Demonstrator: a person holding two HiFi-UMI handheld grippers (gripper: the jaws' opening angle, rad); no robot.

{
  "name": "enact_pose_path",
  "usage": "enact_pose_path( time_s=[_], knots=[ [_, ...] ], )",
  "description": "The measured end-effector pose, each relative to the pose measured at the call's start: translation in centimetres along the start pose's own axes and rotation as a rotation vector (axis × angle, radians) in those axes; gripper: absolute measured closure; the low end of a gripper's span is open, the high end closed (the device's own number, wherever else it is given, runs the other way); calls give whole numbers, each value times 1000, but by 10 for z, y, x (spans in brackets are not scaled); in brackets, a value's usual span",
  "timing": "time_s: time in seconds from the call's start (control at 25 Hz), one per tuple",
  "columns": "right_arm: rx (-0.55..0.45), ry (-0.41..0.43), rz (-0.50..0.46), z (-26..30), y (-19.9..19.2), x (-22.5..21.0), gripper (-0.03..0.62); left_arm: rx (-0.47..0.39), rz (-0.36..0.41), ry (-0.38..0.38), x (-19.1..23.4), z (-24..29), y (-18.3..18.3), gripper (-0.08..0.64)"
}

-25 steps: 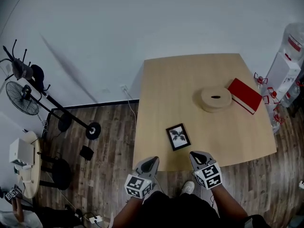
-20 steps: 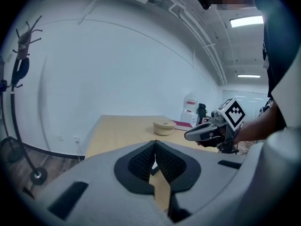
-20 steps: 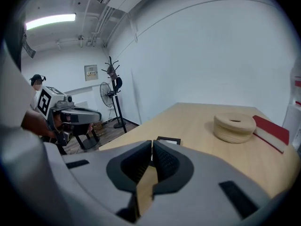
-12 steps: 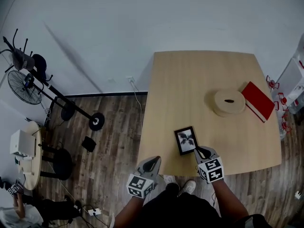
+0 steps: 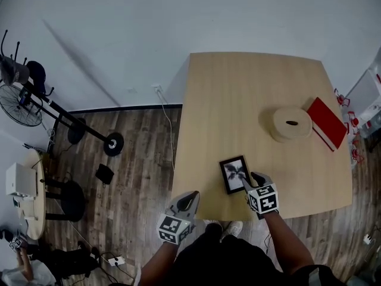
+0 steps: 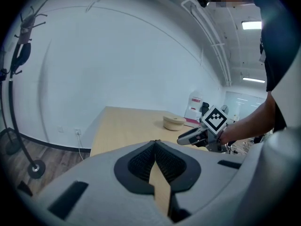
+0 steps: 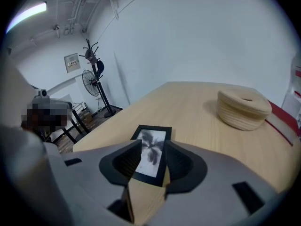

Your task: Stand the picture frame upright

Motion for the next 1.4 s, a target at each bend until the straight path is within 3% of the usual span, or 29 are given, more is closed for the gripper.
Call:
enact_pose_path(
  time_s=[0.48,0.76,1.16,1.4],
  knots=[
    [136,-21,38,57,-16,-26,431,42,-54,21,35,0,-17,558],
    [162,10,169,75,-17,-33,431,21,-39,30,51,3,-8,558],
    [154,-54,187,74,-12,-36,518,20,-36,-14,51,11,-3,558],
    [108,-103,148,64,1,-37,526,18,-53,-21,53,10,-3,558]
  ],
)
Point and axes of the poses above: the fingertips, and each gripper's own axes: z forward along the fingers, x to its left, y out of its top, the point moved 1 cm from there along -z, backward along the fingers
